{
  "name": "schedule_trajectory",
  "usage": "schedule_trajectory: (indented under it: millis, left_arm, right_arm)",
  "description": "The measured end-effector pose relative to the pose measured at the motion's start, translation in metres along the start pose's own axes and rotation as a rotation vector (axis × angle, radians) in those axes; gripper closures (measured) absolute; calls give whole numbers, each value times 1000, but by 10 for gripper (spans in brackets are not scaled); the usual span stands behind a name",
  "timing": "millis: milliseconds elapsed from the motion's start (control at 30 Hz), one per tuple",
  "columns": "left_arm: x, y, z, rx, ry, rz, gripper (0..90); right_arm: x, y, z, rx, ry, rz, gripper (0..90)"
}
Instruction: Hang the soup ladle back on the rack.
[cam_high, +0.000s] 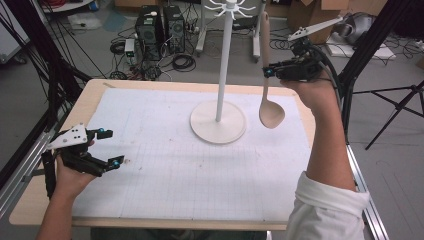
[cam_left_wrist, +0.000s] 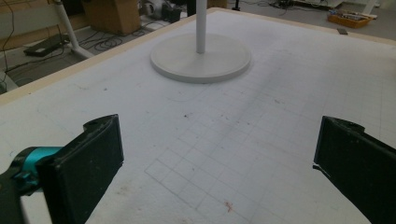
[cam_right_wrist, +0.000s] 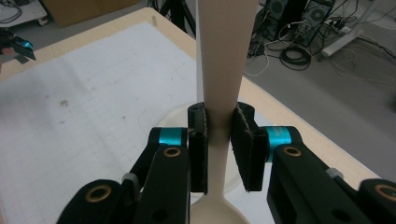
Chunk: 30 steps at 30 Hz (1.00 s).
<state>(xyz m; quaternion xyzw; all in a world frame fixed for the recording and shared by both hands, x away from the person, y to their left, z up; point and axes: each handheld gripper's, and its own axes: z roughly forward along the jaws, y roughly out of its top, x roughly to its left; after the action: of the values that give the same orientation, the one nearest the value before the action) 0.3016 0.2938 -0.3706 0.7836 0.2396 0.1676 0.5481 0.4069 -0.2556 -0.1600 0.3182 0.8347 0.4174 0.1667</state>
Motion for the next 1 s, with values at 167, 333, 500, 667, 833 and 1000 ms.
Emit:
schedule_trajectory:
  millis: [167,333,500,667,833,1000]
  left_arm:
    - [1,-1,-1,0,3,-7,17]
    - [2,-1,0,4,1,-4,17]
    - [1,-1,0,3,2,-6,17]
    - [1,-2,0,7,1,-6,17]
    - [2,-3,-1,8,7,-7,17]
    - [2,-2,-1,3,7,-10,17]
  right_arm:
    - [-2,7,6,-1,9,8,771]
    - [-2,9,11,7,15,2,771]
    - [-2,11,13,10,28,0,770]
    - [-4,13,16,22,34,0,771]
    - [-4,17,22,41,41,-6,771]
    - [-4,18,30,52,49,-8,771]
